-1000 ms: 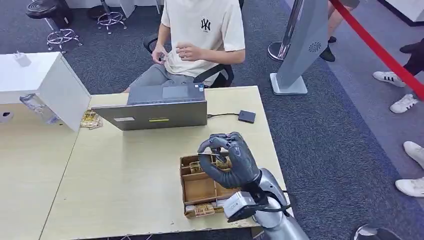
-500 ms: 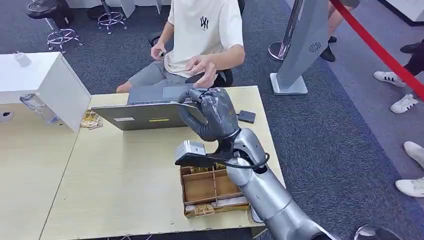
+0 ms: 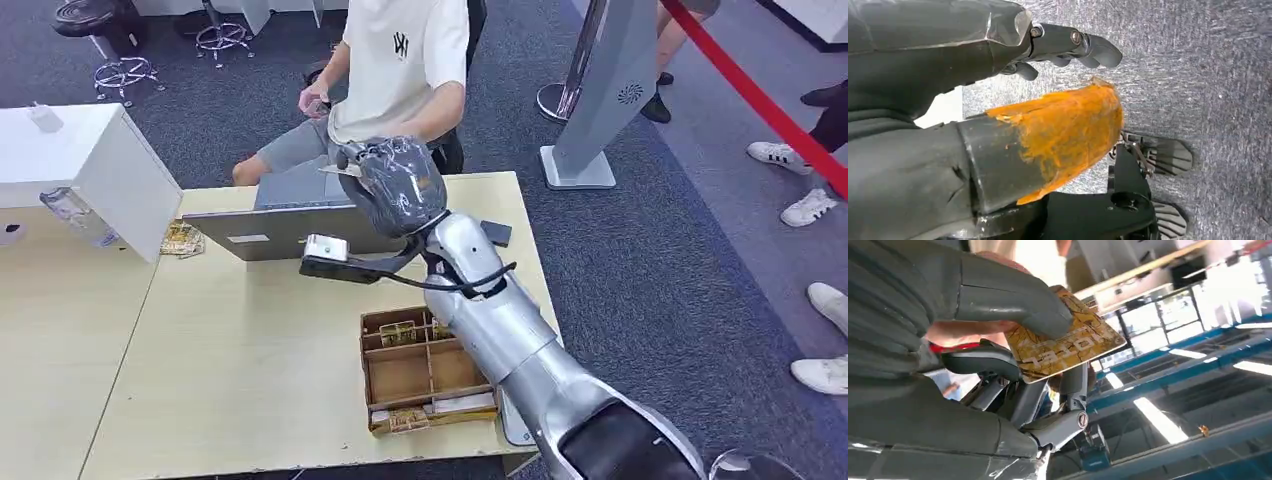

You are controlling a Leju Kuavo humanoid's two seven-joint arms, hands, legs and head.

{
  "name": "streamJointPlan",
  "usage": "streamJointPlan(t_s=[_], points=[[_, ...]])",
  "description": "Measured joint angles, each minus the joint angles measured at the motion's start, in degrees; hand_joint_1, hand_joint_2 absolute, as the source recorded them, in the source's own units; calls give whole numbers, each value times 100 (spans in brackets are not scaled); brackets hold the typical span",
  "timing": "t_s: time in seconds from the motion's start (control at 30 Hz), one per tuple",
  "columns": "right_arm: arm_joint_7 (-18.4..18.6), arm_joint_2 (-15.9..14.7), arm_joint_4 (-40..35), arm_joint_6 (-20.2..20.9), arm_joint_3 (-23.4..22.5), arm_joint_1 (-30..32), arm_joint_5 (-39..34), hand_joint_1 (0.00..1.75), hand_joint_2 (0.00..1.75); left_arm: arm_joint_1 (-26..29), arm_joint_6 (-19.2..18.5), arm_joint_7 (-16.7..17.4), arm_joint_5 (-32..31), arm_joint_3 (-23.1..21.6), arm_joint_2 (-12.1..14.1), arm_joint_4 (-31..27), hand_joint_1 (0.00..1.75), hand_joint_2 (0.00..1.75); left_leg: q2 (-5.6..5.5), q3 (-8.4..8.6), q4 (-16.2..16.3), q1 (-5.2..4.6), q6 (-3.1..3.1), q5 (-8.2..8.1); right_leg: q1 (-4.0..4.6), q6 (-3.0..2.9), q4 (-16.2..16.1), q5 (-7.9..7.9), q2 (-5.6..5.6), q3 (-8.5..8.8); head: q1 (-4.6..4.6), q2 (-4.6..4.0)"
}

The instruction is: Pass the card to the sensor for recognition and then transmit it.

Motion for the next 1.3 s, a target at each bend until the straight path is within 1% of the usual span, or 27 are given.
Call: streamJointPlan(t_s=[0.07,0.1,0.13,0.2,0.23,0.27,0.33,0.5,0.7,0.73,0.8,0.83,0.9,0.93,0.97,1.03,1.13,1.2,1.3], points=[[122,44,100,-2,-137,-12,472,175,175,-5,0,22,7,-20,-2,0,0,0,0,0,0,0,0,0,0,0,0,0,0,0,0,0],[181,57,142,-2,-212,-12,669,5,175,-6,0,26,18,-39,0,0,0,0,0,-1,0,0,0,0,0,0,0,0,0,0,0,0],[242,70,174,-2,-290,-12,846,0,175,-6,0,28,24,-63,0,0,0,0,0,-1,0,0,0,0,0,0,0,0,0,-1,0,0],[354,87,212,-4,-426,-12,1127,0,175,-7,0,28,37,-101,0,0,0,0,1,-1,1,-1,0,0,0,0,0,0,2,-1,0,0],[421,94,231,-4,-476,-12,1214,0,0,-8,0,28,44,-111,0,0,0,0,1,-1,1,-1,0,0,0,0,0,0,2,-1,-2,0],[487,98,260,-4,-529,-12,1276,0,0,-10,0,31,52,-122,0,0,0,0,1,-2,1,-1,0,0,0,0,-1,0,1,-1,0,0],[494,103,301,-4,-616,-6,1291,0,0,-9,0,35,74,-146,0,0,0,0,0,-1,1,0,0,0,0,0,-1,0,1,-2,0,0],[338,118,314,-7,-822,58,1208,0,0,-9,2,35,136,-175,0,0,0,0,1,-1,1,0,0,0,0,0,-1,0,1,-2,0,0],[-350,229,-20,-9,-1165,430,711,0,0,-7,13,13,216,-199,2,0,0,0,1,-1,1,0,0,0,0,0,0,0,1,-3,-2,0],[-511,260,-89,-11,-1219,493,486,0,0,-6,20,-4,245,-201,2,0,0,0,1,-1,1,0,0,0,0,0,0,0,1,-2,0,0],[-910,308,-241,35,-1278,670,-403,0,0,-2,46,-42,295,-203,2,0,0,0,0,-1,0,0,0,0,0,0,0,-1,1,-3,-2,0],[-1110,312,-408,254,-1257,805,-1225,0,0,0,59,-81,352,-203,2,0,0,0,-1,-1,0,0,0,-1,0,0,0,-1,0,-2,0,0],[-1150,304,-847,722,-1130,1117,-2431,0,0,18,63,-124,417,-203,4,0,0,0,-1,-5,0,0,0,-1,0,0,-1,-1,0,-5,0,0],[-1150,291,-1053,912,-1064,1256,-2827,0,0,27,68,-144,459,-203,7,9,0,0,1,-6,0,0,0,-1,0,0,-1,-1,2,-8,-2,0],[-1187,262,-1315,1247,-979,1407,-3347,0,0,29,70,-162,483,-203,9,22,0,0,1,-7,0,0,0,-2,0,0,-1,-1,2,-10,-2,0],[-1268,196,-1800,1822,-812,1691,-4155,0,0,36,79,-201,551,-203,11,35,0,0,1,-8,0,0,0,-2,0,0,-2,-1,1,-12,-2,0],[-1408,76,-2432,2620,-660,2061,-5082,0,0,59,105,-256,623,-203,15,46,0,0,-1,-11,0,0,0,-2,0,0,-2,-1,0,-13,0,0],[-1504,-27,-2823,3321,-603,2281,-5691,0,0,68,122,-289,680,-203,22,46,0,0,0,-10,0,0,0,-2,0,0,-2,-1,0,-13,0,0],[-1605,-166,-3207,4189,-561,2552,-6286,0,0,73,140,-328,763,-203,31,46,0,0,-1,-11,0,0,0,-2,0,0,-2,-1,-1,-13,-2,0]])
